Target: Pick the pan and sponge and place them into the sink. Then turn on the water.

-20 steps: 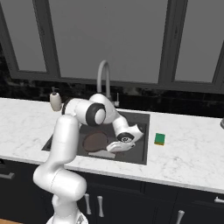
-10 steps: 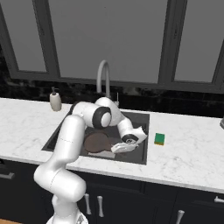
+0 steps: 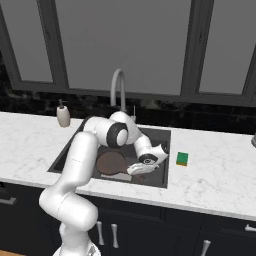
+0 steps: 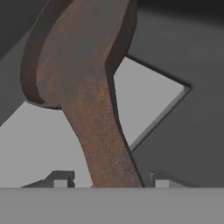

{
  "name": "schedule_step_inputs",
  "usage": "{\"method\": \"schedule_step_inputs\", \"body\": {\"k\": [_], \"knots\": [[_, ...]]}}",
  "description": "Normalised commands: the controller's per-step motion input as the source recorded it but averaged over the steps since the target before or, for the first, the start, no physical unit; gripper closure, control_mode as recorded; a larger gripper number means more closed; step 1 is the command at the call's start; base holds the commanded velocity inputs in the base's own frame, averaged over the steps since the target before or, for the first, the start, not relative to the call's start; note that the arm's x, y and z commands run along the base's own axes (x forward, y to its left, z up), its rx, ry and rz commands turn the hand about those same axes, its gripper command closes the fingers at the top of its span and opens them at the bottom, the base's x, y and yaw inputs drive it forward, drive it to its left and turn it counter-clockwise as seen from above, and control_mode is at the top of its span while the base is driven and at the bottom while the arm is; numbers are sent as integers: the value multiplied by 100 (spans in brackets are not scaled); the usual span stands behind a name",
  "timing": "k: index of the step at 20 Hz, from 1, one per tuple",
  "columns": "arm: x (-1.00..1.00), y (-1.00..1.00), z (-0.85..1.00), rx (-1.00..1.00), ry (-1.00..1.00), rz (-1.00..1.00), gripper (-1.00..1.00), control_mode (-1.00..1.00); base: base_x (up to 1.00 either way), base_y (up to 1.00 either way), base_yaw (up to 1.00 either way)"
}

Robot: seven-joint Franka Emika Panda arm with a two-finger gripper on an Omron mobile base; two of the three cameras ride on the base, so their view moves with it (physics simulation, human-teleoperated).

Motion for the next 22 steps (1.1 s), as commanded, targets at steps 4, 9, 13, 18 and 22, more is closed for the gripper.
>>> {"method": "schedule_step_inputs", "body": {"k": [4, 9, 13, 18, 22], "knots": [[0, 8, 6, -5, -7, 0, -100, -100, 0, 0, 0], [-5, 22, 29, -14, -12, -2, -100, -100, 0, 0, 0], [-16, 23, 41, -18, -10, -7, -100, -100, 0, 0, 0], [-16, 4, 33, -19, -5, -10, -100, -100, 0, 0, 0], [-28, 0, 42, -20, 0, -16, -100, -100, 0, 0, 0]]}}
